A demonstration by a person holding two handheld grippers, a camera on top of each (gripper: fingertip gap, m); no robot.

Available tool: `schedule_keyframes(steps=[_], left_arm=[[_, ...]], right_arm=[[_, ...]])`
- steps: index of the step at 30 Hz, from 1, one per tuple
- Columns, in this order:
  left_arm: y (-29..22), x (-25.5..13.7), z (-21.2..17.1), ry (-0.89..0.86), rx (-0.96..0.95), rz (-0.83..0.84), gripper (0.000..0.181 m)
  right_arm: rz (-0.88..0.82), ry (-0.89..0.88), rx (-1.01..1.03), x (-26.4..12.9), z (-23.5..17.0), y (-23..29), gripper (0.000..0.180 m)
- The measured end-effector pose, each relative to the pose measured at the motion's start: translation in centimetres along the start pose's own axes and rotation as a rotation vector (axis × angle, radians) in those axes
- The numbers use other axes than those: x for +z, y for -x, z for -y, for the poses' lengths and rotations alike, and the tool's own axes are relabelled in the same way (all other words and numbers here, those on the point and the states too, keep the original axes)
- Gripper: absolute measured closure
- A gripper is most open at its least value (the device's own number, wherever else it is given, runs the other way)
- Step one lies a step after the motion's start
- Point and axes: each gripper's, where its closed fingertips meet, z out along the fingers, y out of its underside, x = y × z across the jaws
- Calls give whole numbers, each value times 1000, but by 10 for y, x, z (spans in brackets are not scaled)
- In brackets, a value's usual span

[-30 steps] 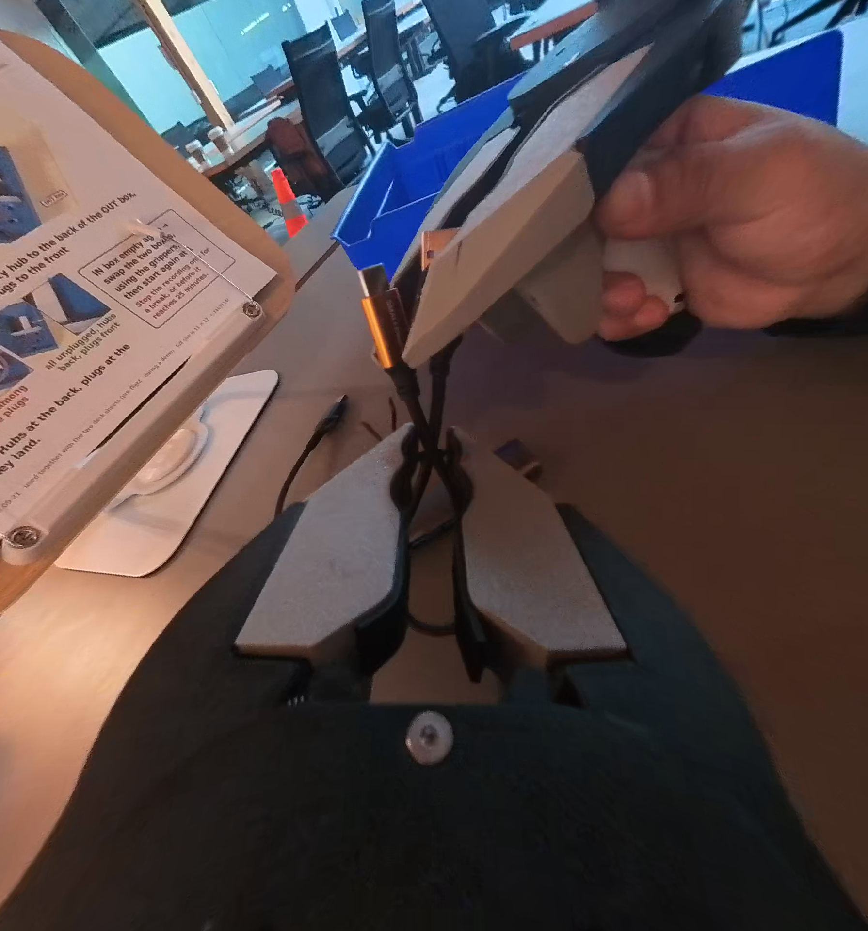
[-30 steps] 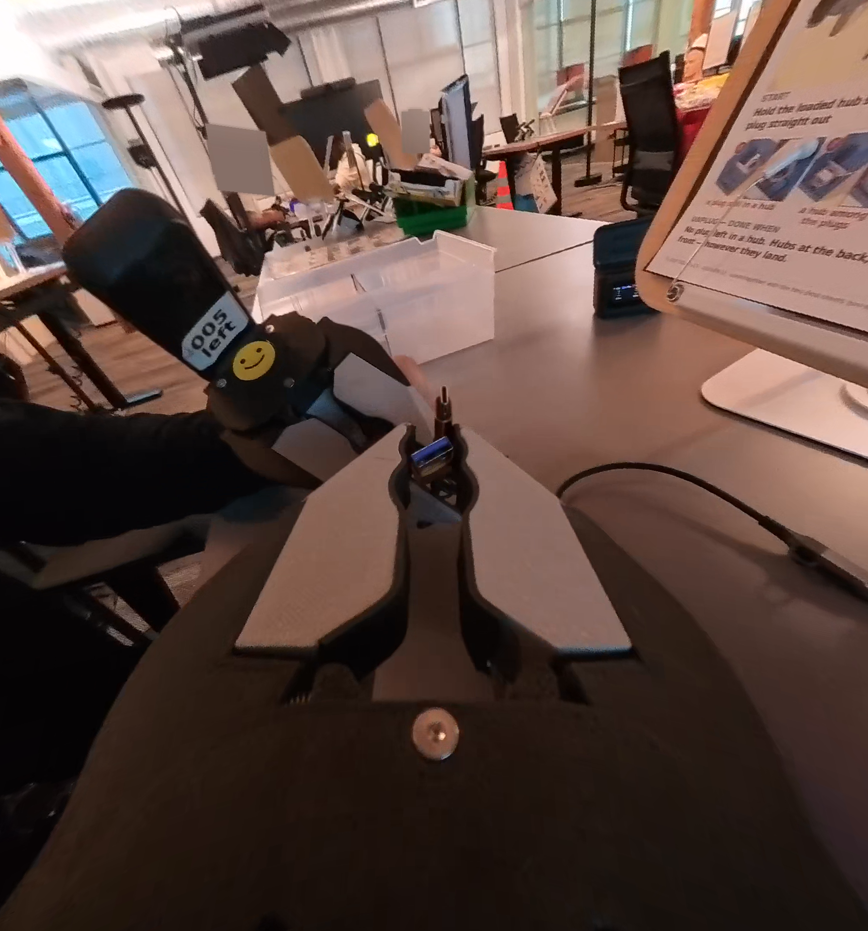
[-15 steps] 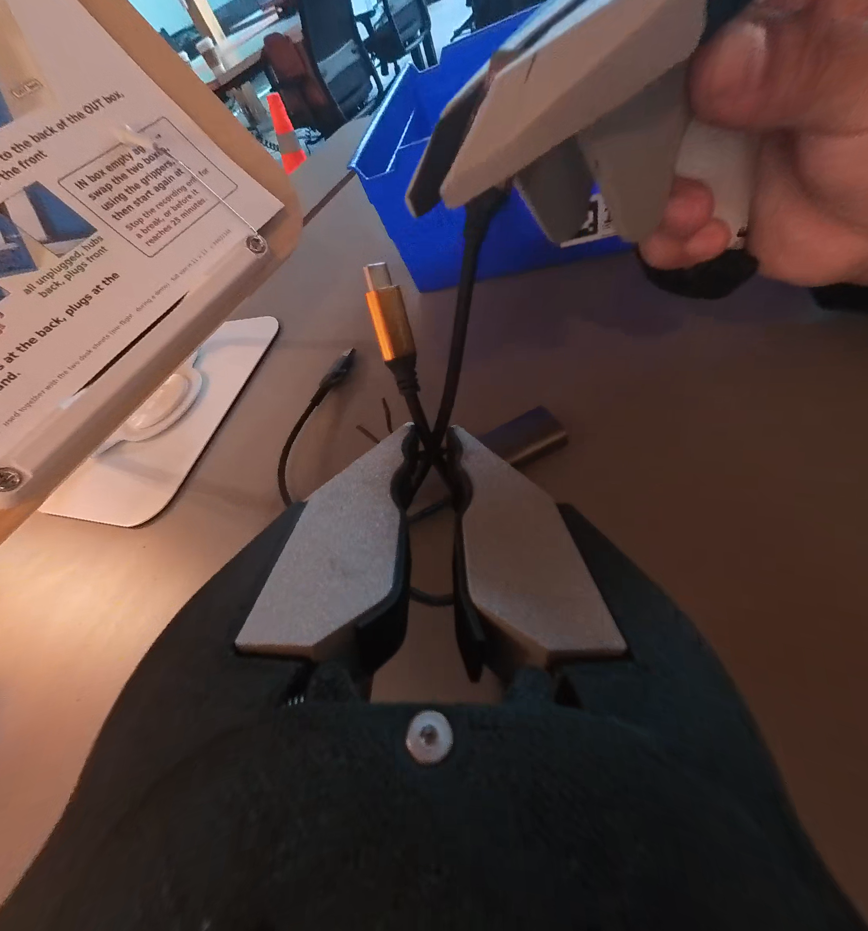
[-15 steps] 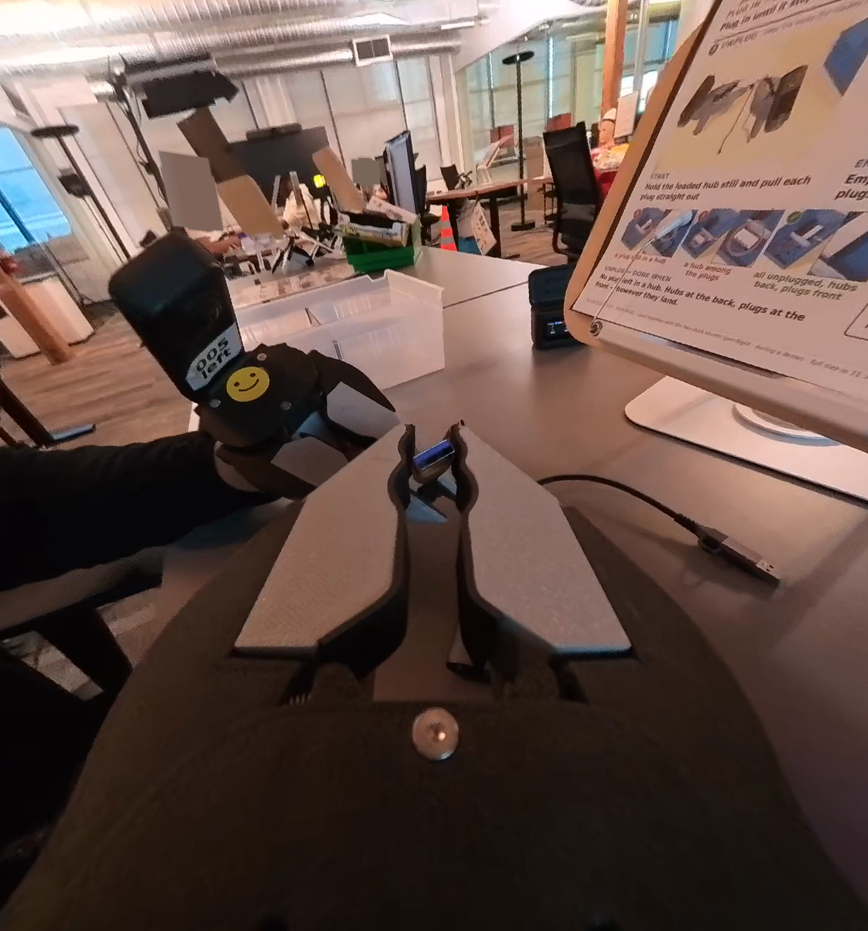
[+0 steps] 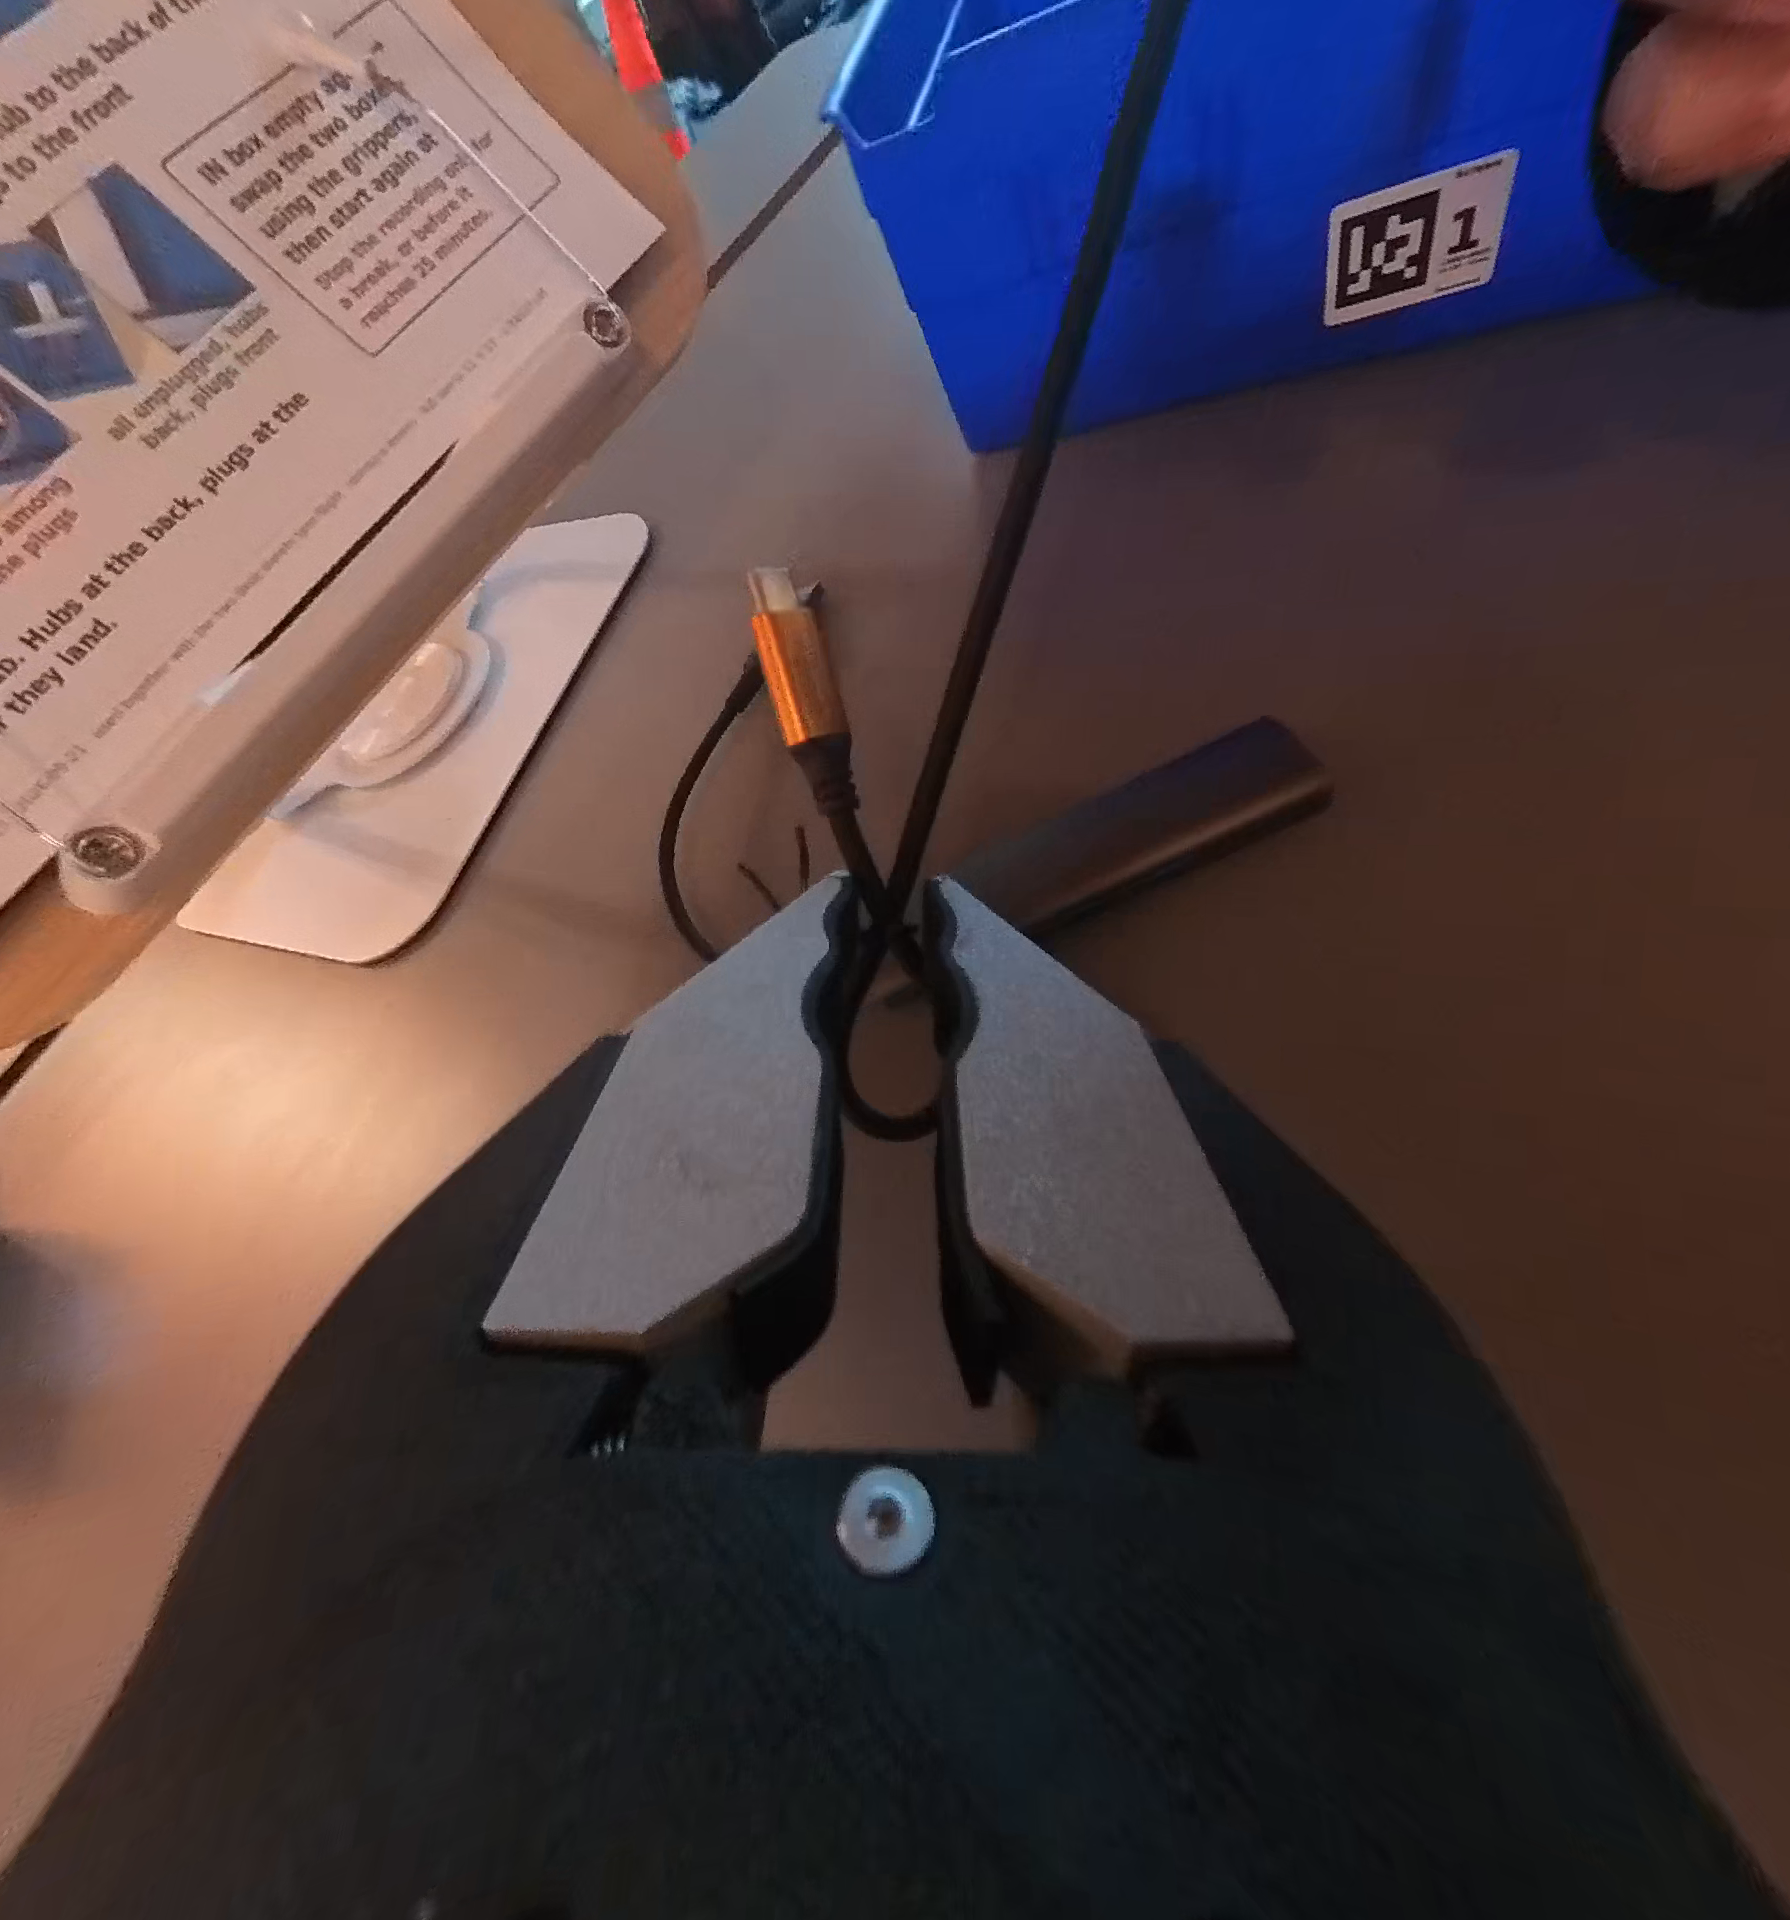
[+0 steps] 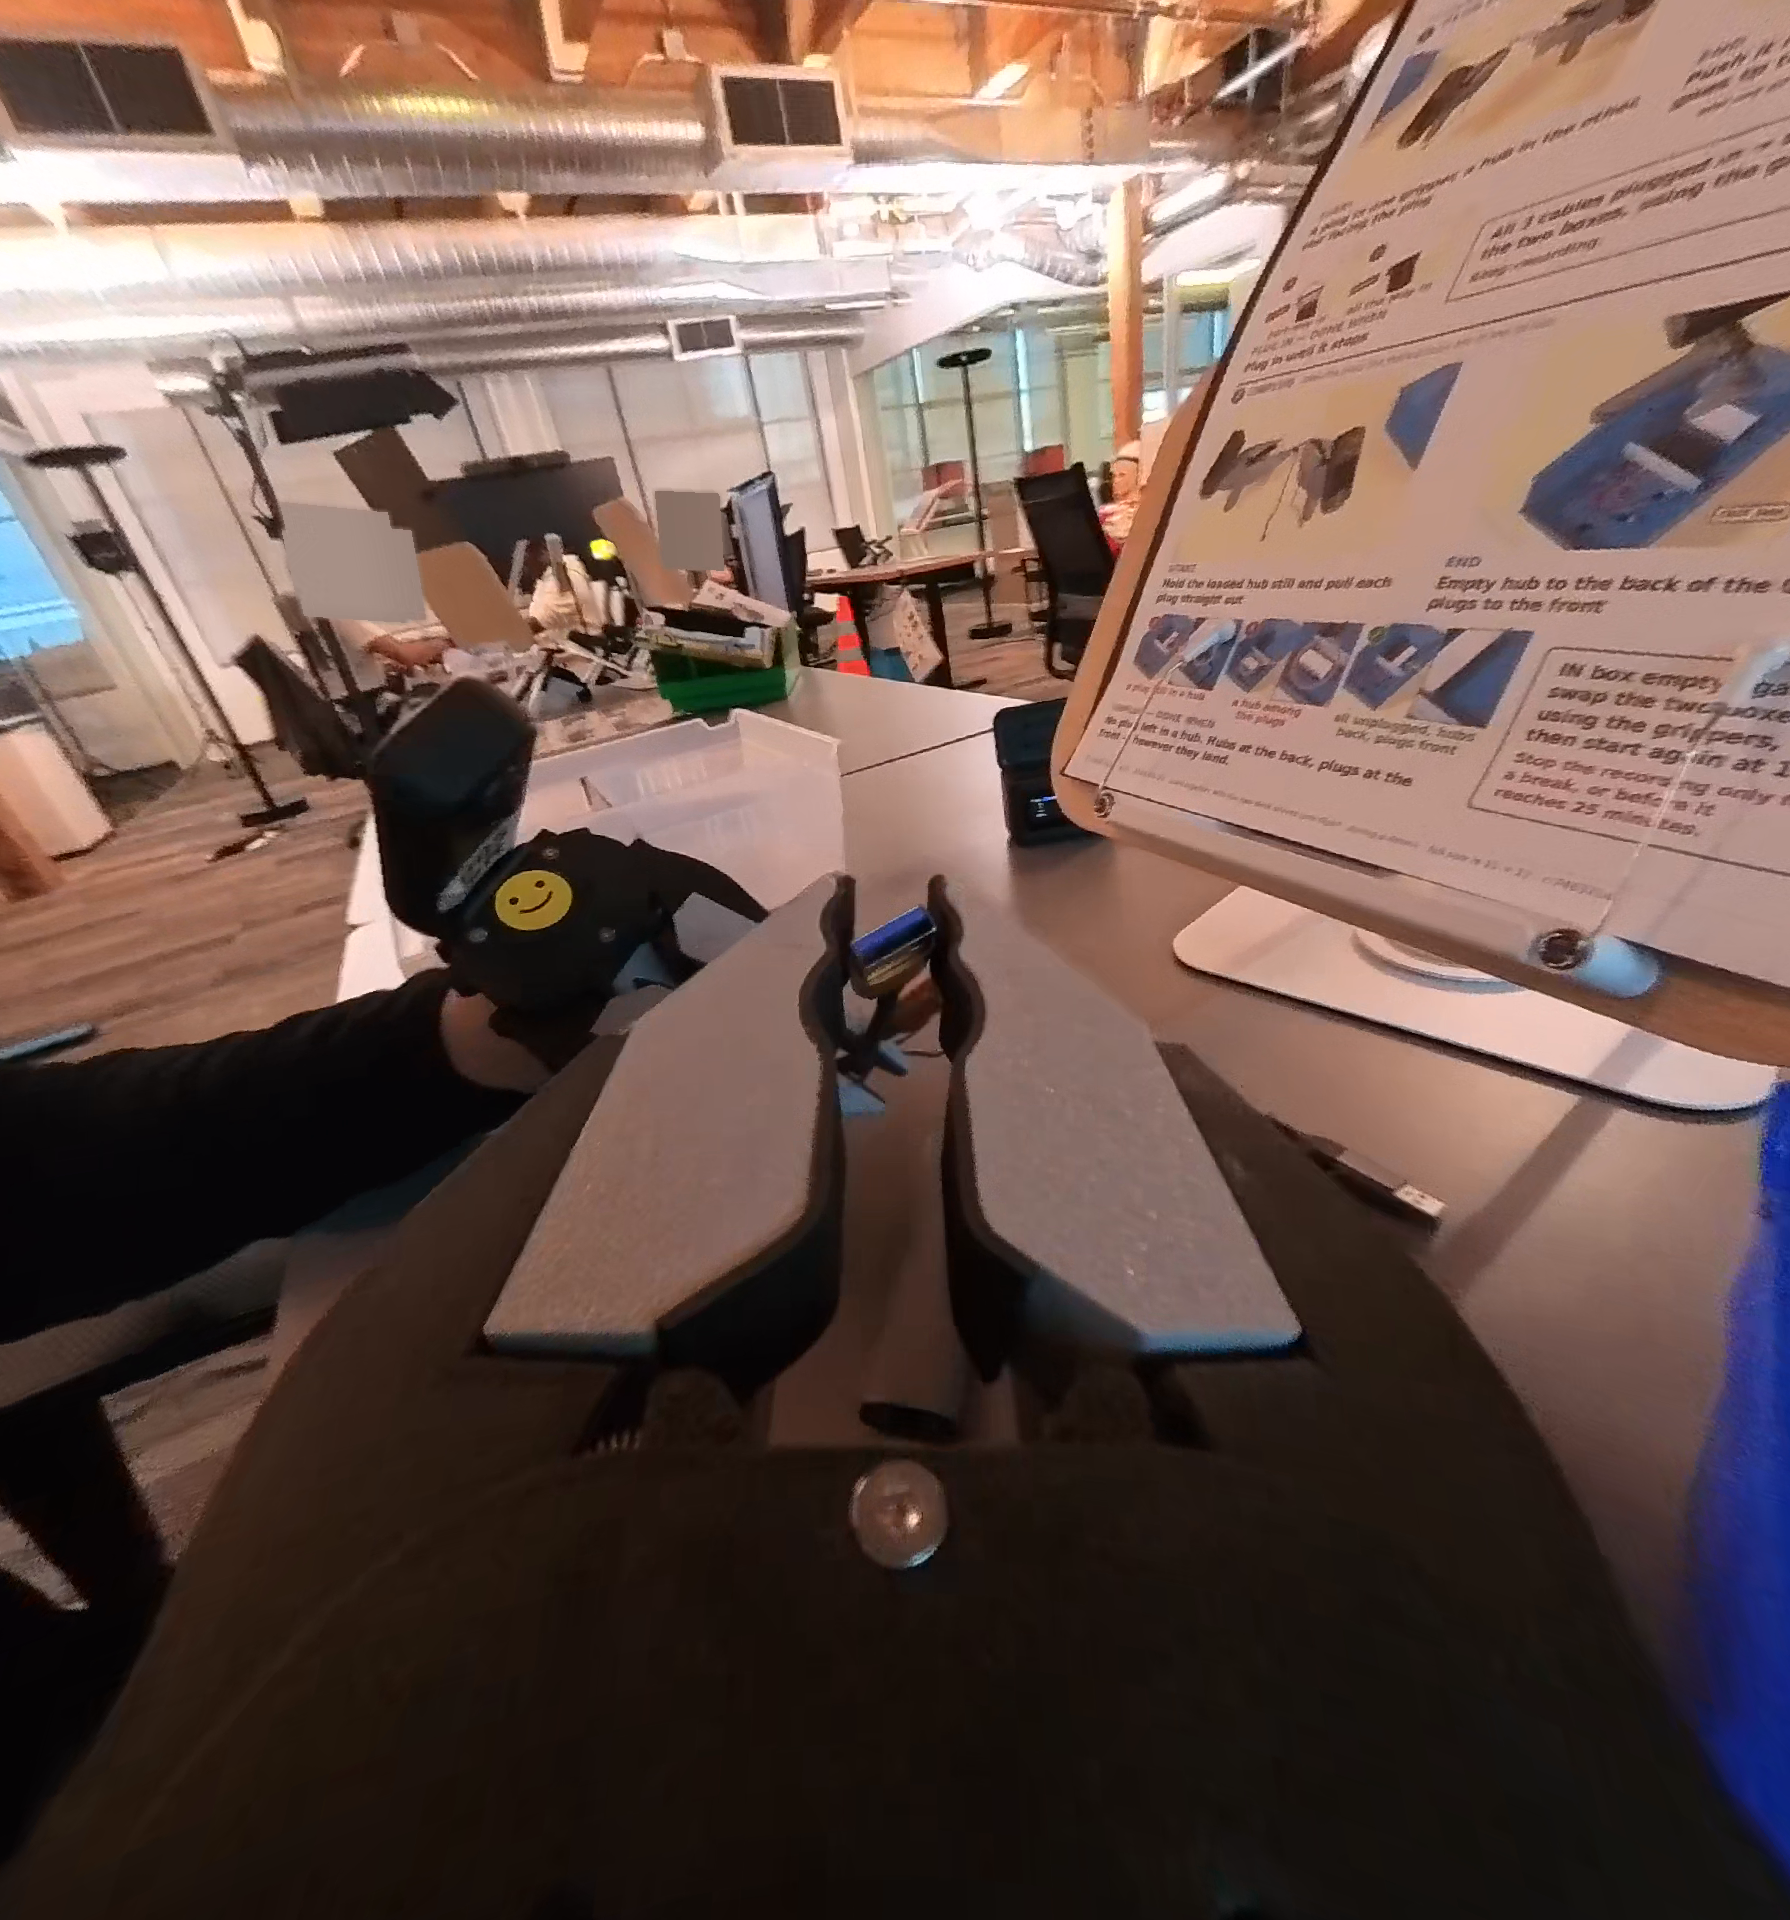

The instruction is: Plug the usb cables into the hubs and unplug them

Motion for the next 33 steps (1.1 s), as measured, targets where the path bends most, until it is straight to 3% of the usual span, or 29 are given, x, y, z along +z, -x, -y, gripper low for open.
schedule_keyframes(steps=[6, 14, 20, 22, 26, 30, 33], left_arm=[[1, -16, 18, -91, 31, -9, 141], [-8, -64, 58, -271, 12, -94, 141], [2, -77, 41, -251, -151, -183, 140], [6, -73, 39, -243, -140, -154, 141], [-9, -37, 22, -64, 94, -169, 135], [-34, 4, 0, 87, 255, -351, 133], [-25, 28, -13, 173, 414, -324, 135]], right_arm=[[-34, 22, -7, 3, -4, -5, 169], [-145, 15, -42, -2, 1, -25, 169], [-394, -30, -223, -16, 26, -42, 171], [-393, 8, -280, -8, 25, -38, 177], [-405, 156, -302, 13, -1, -46, 176], [-384, 342, -281, 24, -42, -55, 176], [-371, 420, -251, 22, -63, -58, 176]])
